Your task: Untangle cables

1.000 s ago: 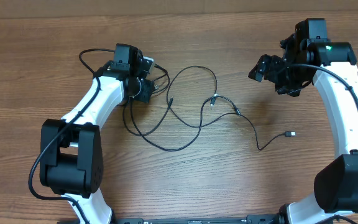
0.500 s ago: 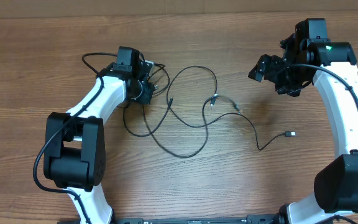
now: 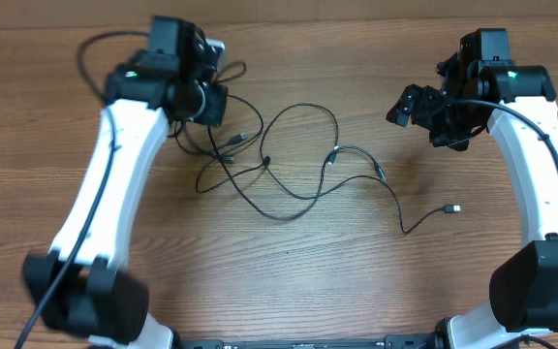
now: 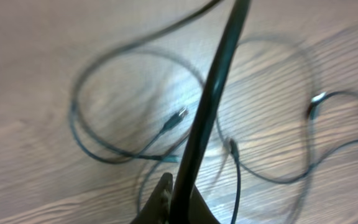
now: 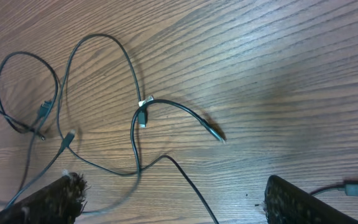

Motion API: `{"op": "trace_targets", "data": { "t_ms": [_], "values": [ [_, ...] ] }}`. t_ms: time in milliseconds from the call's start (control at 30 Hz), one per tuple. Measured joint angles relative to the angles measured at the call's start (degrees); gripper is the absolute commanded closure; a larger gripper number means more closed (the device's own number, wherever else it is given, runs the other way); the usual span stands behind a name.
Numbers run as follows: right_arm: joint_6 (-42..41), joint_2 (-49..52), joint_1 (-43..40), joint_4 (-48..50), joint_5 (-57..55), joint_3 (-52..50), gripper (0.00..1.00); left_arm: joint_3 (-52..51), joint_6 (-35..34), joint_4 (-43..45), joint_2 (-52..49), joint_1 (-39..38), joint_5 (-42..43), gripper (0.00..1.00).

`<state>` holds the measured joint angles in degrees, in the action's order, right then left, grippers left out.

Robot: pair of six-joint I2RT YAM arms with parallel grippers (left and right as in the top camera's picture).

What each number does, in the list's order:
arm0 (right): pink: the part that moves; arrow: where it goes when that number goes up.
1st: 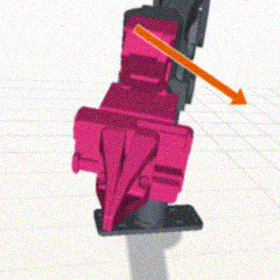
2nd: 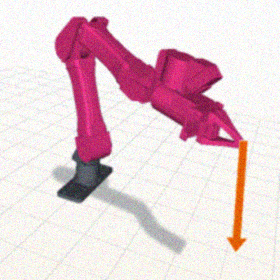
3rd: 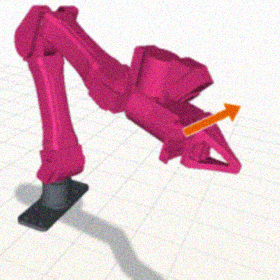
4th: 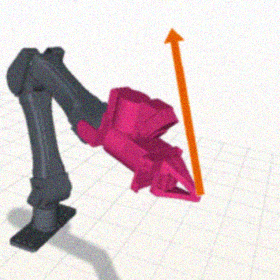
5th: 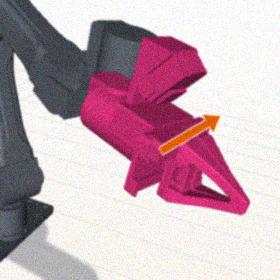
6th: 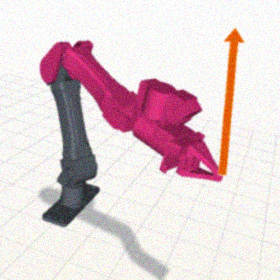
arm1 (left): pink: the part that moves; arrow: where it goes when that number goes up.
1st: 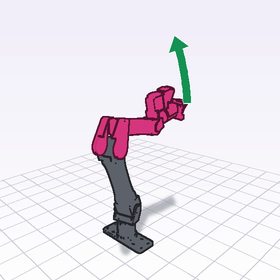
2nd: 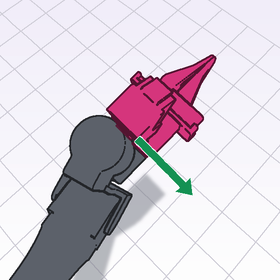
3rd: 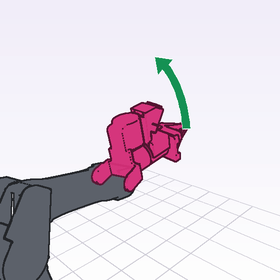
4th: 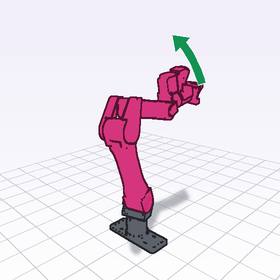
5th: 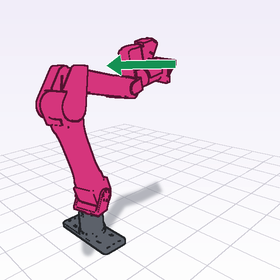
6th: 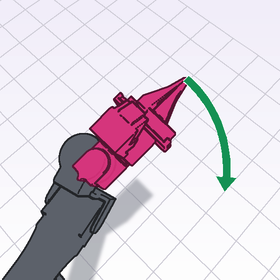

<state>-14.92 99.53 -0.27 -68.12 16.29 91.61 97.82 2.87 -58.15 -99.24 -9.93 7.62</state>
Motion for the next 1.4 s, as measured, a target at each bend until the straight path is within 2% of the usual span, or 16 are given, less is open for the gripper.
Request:
{"op": "trace_targets", "data": {
  "t_ms": [167, 400, 533, 667, 867, 967, 1200, 1300, 1400],
  "values": [
    [0.0, 0.0, 0.0, 0.1, 0.0, 0.0, 0.09, 7.4, -1.3, -6.3, 9.4, 3.1, 0.3, 0.96],
    [0.0, 0.0, 0.0, 1.1, 0.0, 0.0, 0.09, 19.1, -1.9, -7.7, 13.6, 10.1, 5.8, 0.96],
    [0.0, 0.0, 0.0, 1.2, 0.0, 0.0, 0.09, 30.8, -4.1, -6.3, 13.9, 14.5, 11.7, 0.96],
    [0.0, 0.0, 0.0, 1.3, 0.0, 0.0, 0.09, 40.7, -7.2, -0.7, 14.1, 16.9, 18.4, 0.96],
    [0.0, 0.0, 0.0, 1.7, 0.0, 0.0, 0.08, 46.2, -10.4, 1.5, 15.8, 16.8, 22.7, 0.96],
    [0.0, 0.0, 0.0, 2.2, 0.0, 0.0, 0.08, 46.5, -11.1, 0.0, 15.9, 16.8, 20.1, 0.96],
    [1.3, 0.0, 0.0, 2.3, 0.0, 0.0, 0.08, 46.5, -11.3, -3.7, 12.7, 18.2, 2.4, 0.96],
    [1.7, 0.0, 0.0, 2.1, 0.0, 0.0, 0.07, 46.5, -11.3, -3.4, 11.1, 23.3, -2.1, 0.96],
    [2.1, 0.0, 0.0, 2.0, 0.0, 0.0, 0.07, 46.5, -11.5, -1.1, 9.9, 32.1, -1.6, 0.96]
  ]
}}
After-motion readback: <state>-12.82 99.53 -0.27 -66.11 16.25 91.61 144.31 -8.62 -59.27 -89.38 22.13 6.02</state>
